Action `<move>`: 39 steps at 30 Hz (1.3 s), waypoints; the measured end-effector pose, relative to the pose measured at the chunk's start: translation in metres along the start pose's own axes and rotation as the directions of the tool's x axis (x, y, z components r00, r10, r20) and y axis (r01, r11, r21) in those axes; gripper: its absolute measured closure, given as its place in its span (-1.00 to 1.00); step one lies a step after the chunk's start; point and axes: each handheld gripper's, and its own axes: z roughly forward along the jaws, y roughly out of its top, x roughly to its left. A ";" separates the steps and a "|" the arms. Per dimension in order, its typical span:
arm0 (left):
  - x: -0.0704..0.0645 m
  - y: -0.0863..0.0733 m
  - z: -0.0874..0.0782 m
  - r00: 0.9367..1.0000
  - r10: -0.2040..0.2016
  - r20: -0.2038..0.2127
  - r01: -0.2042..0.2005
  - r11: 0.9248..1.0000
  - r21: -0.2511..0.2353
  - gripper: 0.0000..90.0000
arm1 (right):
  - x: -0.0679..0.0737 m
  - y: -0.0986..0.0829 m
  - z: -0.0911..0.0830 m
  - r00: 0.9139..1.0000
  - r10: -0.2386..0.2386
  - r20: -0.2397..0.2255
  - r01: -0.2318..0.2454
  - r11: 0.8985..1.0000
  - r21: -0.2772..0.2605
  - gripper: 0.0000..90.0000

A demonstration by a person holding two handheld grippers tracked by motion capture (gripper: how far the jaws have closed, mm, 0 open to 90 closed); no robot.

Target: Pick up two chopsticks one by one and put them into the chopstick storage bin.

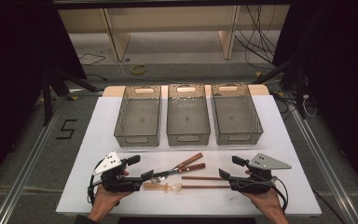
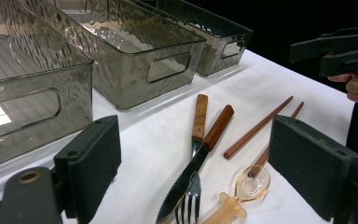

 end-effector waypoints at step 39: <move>0.004 0.000 0.003 1.000 -0.014 -0.003 0.014 1.000 0.011 -0.63 | -0.015 0.052 0.021 0.937 -0.321 -0.140 0.350 0.864 0.361 -0.21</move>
